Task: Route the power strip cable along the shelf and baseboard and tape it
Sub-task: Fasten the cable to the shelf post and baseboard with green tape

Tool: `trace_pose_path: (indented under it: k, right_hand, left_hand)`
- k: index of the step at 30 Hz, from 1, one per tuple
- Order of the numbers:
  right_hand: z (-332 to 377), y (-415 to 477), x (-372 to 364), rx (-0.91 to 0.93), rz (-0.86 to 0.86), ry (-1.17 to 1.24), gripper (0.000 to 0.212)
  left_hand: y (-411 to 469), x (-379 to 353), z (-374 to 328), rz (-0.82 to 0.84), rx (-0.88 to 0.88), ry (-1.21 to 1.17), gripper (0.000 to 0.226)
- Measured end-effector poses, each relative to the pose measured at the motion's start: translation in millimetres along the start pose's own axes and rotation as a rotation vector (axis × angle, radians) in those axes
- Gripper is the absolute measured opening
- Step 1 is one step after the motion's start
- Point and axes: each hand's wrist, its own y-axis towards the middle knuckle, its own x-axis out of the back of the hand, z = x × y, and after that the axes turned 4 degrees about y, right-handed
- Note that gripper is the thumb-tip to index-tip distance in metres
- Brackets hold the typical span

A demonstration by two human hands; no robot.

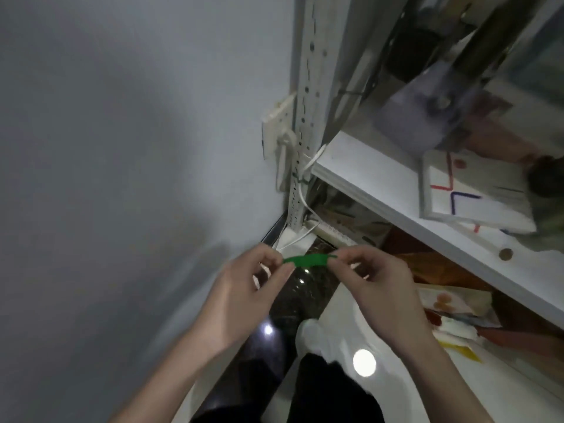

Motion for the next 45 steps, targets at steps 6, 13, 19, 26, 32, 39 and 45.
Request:
trace_pose_path:
  k: [6,13,19,26,32,39,45]
  right_hand:
    - [-132,109,-34,0.184,-0.163,-0.190,0.003]
    - [-234,180,-59,0.293,-0.275,-0.209,0.005]
    - [-262,201,-66,0.361,-0.283,-0.228,0.004]
    - [-271,198,-65,0.396,-0.300,-0.185,0.007]
    - [-276,199,-74,0.325,-0.296,-0.147,0.009]
    - [-275,210,-87,0.292,-0.263,-0.079,0.016]
    - [-267,220,-99,0.323,-0.217,-0.019,0.019]
  left_hand:
    - [100,-111,134,-0.072,0.035,-0.235,0.014]
    - [160,-188,242,-0.187,0.046,-0.216,0.010]
    - [194,-242,320,0.035,0.239,0.384,0.015]
    - [226,-297,355,-0.046,0.063,0.467,0.041]
    - [238,-299,373,-0.051,0.062,0.379,0.026]
    - [226,-291,385,-0.107,0.166,0.384,0.019]
    - [216,-287,379,-0.189,0.251,0.384,0.020]
